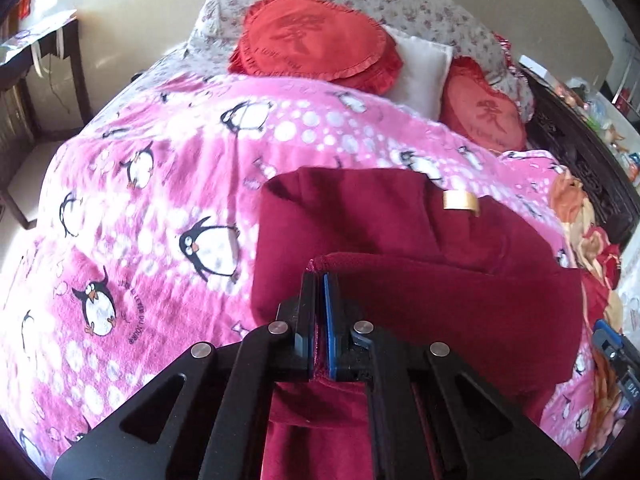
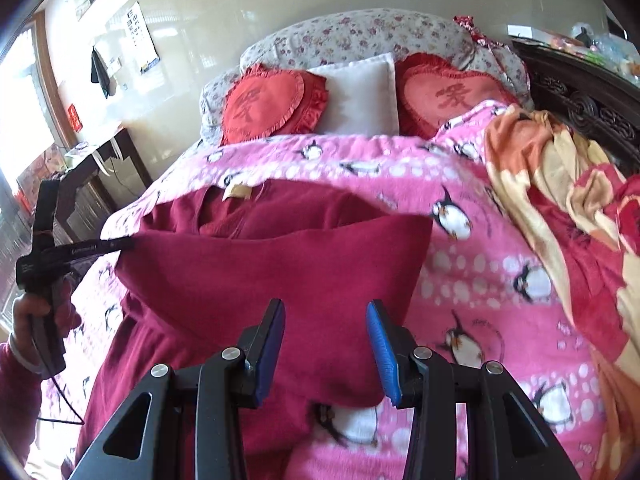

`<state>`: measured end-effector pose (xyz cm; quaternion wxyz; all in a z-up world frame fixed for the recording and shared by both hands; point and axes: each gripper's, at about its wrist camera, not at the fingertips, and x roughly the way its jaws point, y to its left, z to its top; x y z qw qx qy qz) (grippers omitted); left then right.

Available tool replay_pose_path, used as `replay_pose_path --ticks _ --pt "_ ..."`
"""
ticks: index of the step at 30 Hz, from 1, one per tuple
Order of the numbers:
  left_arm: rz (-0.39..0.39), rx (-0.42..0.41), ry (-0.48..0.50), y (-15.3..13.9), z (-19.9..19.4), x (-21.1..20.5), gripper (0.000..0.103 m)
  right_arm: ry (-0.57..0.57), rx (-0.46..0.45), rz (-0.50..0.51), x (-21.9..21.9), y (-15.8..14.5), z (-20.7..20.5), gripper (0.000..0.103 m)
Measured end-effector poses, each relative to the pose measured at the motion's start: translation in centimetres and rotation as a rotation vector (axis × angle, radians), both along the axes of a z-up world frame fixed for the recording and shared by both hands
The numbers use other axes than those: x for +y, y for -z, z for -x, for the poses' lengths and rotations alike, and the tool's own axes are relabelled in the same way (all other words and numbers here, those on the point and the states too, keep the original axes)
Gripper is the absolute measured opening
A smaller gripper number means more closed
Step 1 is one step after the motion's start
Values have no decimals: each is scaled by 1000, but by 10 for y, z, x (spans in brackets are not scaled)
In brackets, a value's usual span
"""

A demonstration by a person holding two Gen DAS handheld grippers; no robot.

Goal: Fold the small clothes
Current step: 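Release the sleeve with the right gripper and press the fold flat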

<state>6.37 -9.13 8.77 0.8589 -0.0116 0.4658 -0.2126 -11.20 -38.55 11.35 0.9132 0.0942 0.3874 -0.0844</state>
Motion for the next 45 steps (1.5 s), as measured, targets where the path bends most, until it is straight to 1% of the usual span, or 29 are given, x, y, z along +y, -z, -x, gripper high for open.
replay_pose_path --ticks 3,6,8,9,10,11,12,14,15,18,19,20,21,22,24,25,27,28,29,31,33,34,37,39,42,43,44,45 --pt "-7 43 -26 18 -7 -1 3 -6 8 14 -2 8 -20 40" --pt "-15 65 -41 33 -12 -2 3 -5 63 56 -7 28 -46 40" --pt "-30 53 -36 36 -10 -4 3 10 108 66 -16 44 -59 39" --pt "-47 42 -32 36 -9 -7 3 15 113 60 -21 51 -64 39" --pt "-59 34 -29 36 -9 -9 3 16 97 66 -24 53 -66 39" --pt "-71 26 -26 36 -8 -11 3 9 86 82 -23 53 -67 39" --pt "-81 20 -22 36 -7 -12 3 3 94 94 -22 52 -68 39" --pt "-80 16 -18 37 -7 -10 4 0 106 99 -19 44 -64 39" --pt "-71 17 -16 37 -7 -8 4 5 100 87 -17 39 -60 39" --pt "-48 15 -21 39 -7 -6 4 1 57 4 -9 26 -35 39" --pt "-46 13 -24 39 -6 -6 5 -14 59 -11 -3 28 -29 39" --pt "-46 12 -24 39 -5 -6 6 -25 85 3 2 33 -27 39" --pt "-52 14 -24 39 -4 -6 6 -25 134 49 8 45 -27 39" --pt "-59 17 -25 38 -2 -7 9 -26 159 73 11 54 -30 39" --pt "-82 28 -21 36 5 -6 17 -24 148 86 13 64 -34 39" --pt "-90 33 -13 34 9 -6 23 -20 147 90 13 63 -35 39" --pt "-96 27 -2 27 19 -2 34 -3 154 67 14 55 -36 39" --pt "-101 19 -3 24 23 0 45 5 140 36 13 47 -34 39" --pt "-100 10 -4 20 29 3 52 9 124 5 13 41 -29 39" --pt "-80 4 1 15 40 10 52 34 106 -32 13 32 -17 42" --pt "-83 9 9 13 48 14 52 58 109 -48 14 32 -2 44" --pt "-91 11 13 13 54 17 52 63 119 -71 15 36 9 44" --pt "-98 24 21 15 67 23 52 80 154 -111 12 51 23 44" --pt "-71 43 14 15 76 32 52 89 187 -151 11 64 27 44" --pt "-41 82 -8 19 92 48 52 76 192 -235 13 80 28 44" --pt "-37 92 -11 20 98 52 52 74 199 -248 15 86 27 45" --pt "-35 103 -15 23 102 57 52 69 190 -233 19 88 27 44" --pt "-37 116 -19 25 107 61 52 66 180 -211 22 89 29 40"
